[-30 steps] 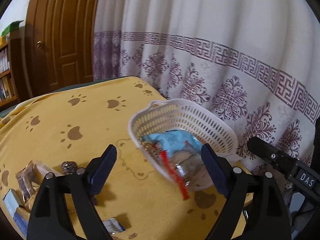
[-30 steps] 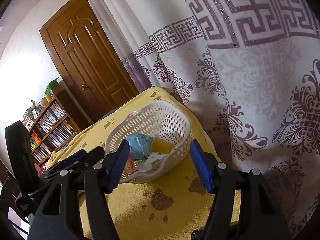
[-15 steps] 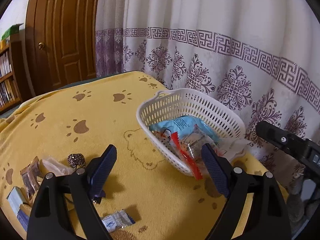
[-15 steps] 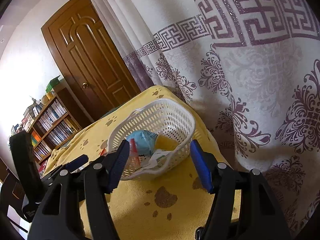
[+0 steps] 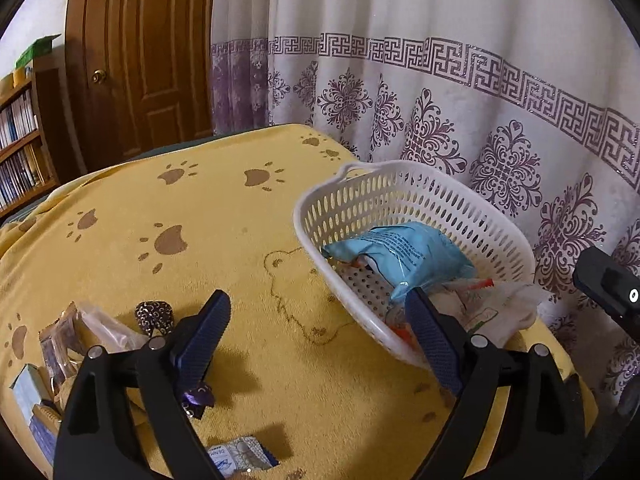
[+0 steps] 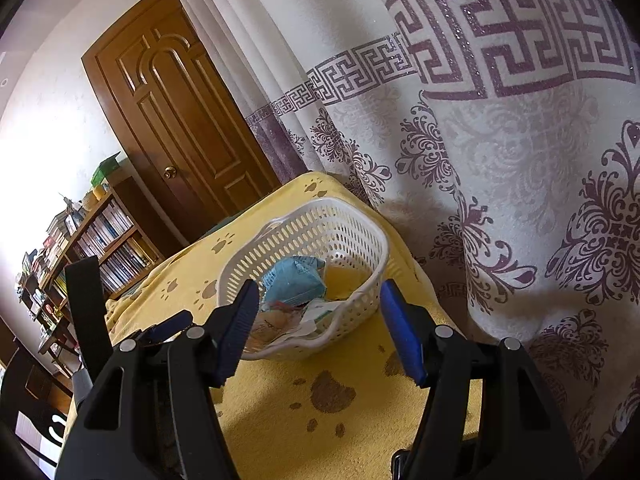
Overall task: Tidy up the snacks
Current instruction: 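Move both tools back toward the remaining snacks, then lower the left gripper onto the blue-and-white box and close on it, then grasp the tan printed bread bag with the right gripper while the left holds the box, then carry the tan bread bag with the right gripper into the white basket and release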
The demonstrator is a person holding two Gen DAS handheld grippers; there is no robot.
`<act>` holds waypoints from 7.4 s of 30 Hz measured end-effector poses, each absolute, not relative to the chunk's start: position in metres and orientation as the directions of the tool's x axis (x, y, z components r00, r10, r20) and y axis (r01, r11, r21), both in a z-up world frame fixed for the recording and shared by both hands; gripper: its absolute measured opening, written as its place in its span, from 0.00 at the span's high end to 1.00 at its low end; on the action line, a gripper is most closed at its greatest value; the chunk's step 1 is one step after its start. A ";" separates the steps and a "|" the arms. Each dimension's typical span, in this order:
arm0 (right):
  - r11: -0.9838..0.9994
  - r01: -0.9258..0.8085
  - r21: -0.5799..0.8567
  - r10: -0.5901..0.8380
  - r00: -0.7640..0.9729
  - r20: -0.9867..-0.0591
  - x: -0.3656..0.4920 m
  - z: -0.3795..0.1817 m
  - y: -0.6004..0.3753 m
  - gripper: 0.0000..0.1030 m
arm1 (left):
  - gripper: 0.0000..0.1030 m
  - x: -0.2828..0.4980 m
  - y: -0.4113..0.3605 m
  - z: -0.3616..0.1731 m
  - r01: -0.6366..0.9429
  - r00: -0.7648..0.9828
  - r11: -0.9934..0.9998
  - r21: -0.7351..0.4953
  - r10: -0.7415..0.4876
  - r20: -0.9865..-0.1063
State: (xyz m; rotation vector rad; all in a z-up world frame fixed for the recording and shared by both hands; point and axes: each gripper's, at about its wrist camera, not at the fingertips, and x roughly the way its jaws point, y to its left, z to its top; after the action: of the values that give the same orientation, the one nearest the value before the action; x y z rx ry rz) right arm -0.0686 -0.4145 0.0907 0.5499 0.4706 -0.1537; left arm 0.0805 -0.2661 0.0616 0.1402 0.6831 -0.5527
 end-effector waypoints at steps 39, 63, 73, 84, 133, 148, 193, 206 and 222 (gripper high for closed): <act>0.904 0.094 0.418 0.157 0.835 -0.527 -0.047 0.094 -0.312 0.37 | 0.14 0.068 -0.092 0.105 0.288 0.778 0.950 -0.124 -0.307 -0.548; 0.914 -0.004 0.407 0.285 0.719 -0.634 -0.024 0.060 -0.235 0.37 | 0.14 0.096 0.009 0.039 0.005 0.695 0.978 -0.207 -0.152 -0.703; 0.908 -0.001 0.418 0.293 0.714 -0.636 -0.026 0.055 -0.235 0.37 | 0.14 0.100 -0.004 0.015 -0.004 0.638 0.990 -0.140 -0.106 -0.763; 0.903 0.000 0.430 0.301 0.716 -0.631 -0.027 0.053 -0.238 0.37 | 0.12 0.079 0.012 0.012 -0.011 0.635 0.996 -0.090 -0.062 -0.770; 0.923 -0.044 0.383 0.333 0.592 -0.734 0.092 0.029 -0.131 0.37 | 0.51 0.047 0.046 0.040 -0.088 0.730 0.989 -0.120 -0.018 -0.683; 0.963 -0.157 0.219 0.268 0.635 -0.724 0.065 0.036 -0.111 0.47 | 0.51 0.046 0.043 0.037 -0.082 0.727 0.990 -0.113 -0.018 -0.686; 0.957 -0.091 0.276 0.244 0.769 -0.591 -0.006 0.101 -0.175 0.47 | 0.51 0.037 0.031 0.043 -0.051 0.749 0.994 -0.094 -0.024 -0.662; 0.963 0.078 0.259 0.079 0.836 -0.542 -0.019 0.126 -0.252 0.47 | 0.51 0.037 0.028 0.043 -0.046 0.749 0.995 -0.090 -0.026 -0.663; 0.913 0.335 0.234 -0.171 0.834 -0.524 -0.008 0.139 -0.367 0.47 | 0.51 0.035 0.027 0.043 -0.039 0.761 0.995 -0.087 -0.026 -0.648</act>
State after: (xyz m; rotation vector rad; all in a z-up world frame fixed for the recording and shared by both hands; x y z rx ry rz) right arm -0.0082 -0.3667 0.1393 0.3266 0.5194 -0.2729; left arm 0.0349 0.0268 0.0430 -0.0969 0.7065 0.0071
